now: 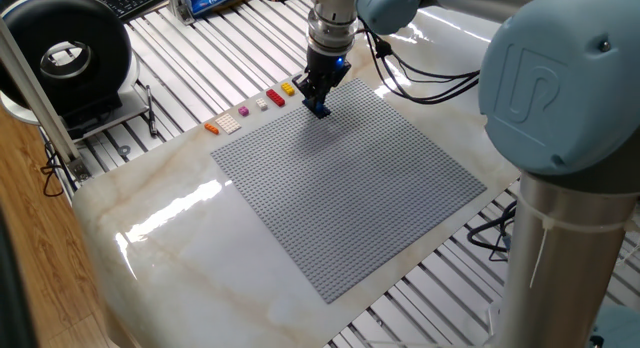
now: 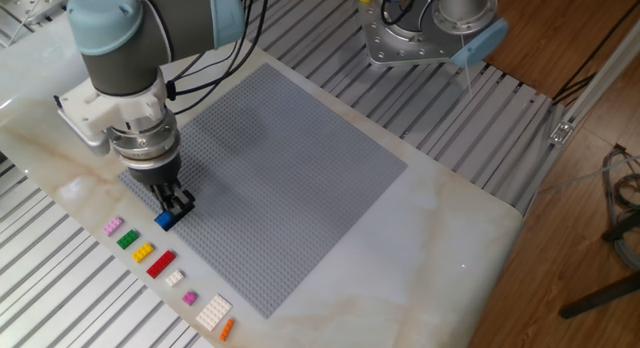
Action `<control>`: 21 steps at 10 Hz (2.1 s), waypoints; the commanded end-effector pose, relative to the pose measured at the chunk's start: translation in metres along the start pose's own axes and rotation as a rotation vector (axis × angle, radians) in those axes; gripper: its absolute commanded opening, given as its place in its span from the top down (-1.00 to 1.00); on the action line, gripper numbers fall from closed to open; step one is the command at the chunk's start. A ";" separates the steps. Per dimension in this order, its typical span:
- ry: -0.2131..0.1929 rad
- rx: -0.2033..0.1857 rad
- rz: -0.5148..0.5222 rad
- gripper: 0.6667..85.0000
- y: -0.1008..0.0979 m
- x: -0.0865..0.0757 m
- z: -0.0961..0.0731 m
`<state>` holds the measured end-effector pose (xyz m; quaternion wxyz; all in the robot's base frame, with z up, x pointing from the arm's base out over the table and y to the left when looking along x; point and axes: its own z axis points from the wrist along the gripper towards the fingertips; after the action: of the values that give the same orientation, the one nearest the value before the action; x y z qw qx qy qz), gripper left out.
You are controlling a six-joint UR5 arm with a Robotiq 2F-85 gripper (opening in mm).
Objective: Stack small Lego blocks one on top of the other
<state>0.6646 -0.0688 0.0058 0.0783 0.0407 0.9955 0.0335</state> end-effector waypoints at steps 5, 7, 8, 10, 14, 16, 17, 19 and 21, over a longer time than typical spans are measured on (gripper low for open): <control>-0.022 -0.021 0.018 0.99 0.000 -0.005 -0.004; -0.038 -0.037 0.025 0.99 0.003 -0.010 -0.003; -0.043 -0.044 0.023 0.90 0.005 -0.011 -0.004; -0.020 -0.025 -0.026 0.54 0.000 -0.003 -0.007; -0.059 -0.030 -0.065 -0.05 0.005 -0.013 -0.001; -0.053 -0.027 -0.050 -0.03 0.008 -0.014 0.004; -0.036 -0.016 -0.023 0.14 0.010 -0.011 0.001; -0.026 -0.005 -0.020 0.21 0.012 -0.012 -0.005; -0.027 -0.008 -0.028 0.20 0.012 -0.014 -0.006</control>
<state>0.6758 -0.0600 0.0107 0.0934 0.0221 0.9948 0.0332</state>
